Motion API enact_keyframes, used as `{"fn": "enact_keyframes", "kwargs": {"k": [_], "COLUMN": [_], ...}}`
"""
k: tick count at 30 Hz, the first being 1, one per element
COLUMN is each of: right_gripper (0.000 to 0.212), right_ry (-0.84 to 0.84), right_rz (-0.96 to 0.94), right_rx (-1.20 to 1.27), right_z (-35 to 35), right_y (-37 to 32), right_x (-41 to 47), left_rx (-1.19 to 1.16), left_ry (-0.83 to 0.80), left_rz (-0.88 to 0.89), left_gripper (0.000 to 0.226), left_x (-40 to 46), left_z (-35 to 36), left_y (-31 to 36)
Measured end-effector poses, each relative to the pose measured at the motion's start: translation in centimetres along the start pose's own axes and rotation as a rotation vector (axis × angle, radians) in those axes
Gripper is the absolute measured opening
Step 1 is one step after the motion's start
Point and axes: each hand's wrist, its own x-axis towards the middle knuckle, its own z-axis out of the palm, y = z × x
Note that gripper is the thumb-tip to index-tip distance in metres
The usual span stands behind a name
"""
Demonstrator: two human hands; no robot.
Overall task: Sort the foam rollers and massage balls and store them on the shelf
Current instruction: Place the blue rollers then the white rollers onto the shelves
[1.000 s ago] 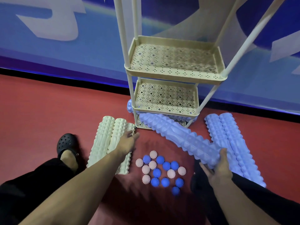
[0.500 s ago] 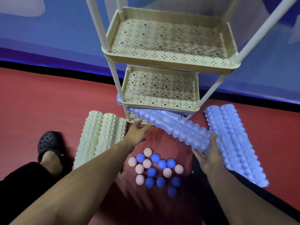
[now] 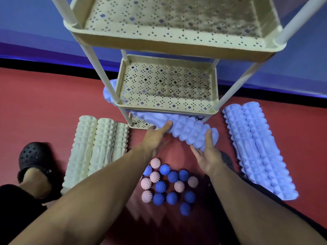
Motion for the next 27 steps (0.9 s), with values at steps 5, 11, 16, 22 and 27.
{"fn": "enact_keyframes", "kwargs": {"k": [5,11,16,22,27], "right_gripper": [0.061,0.066,0.076,0.098,0.078], "right_ry": [-0.099,-0.188,-0.198,-0.134,-0.073], "right_rz": [0.012,-0.128,-0.271,-0.365,-0.412], "right_rx": [-0.105,-0.477,-0.714,-0.950,-0.943], "right_z": [0.6,-0.3,-0.9,-0.3,0.4], "right_y": [0.4,0.7,-0.9,-3.9,-4.5], "right_x": [1.9,3.3,3.9,3.8,4.7], "left_rx": [-0.147,-0.152,-0.188,-0.245,-0.261], "left_ry": [-0.016,-0.041,-0.025,0.021,0.004], "left_rz": [-0.052,-0.036,-0.005,0.042,0.088], "left_gripper": [0.024,0.050,0.049,0.044,0.032], "left_x": [1.4,2.7,3.3,4.0,4.7], "left_z": [1.2,1.7,2.0,1.6,1.0], "left_y": [-0.6,-1.9,-2.1,-2.5,-1.2]}}
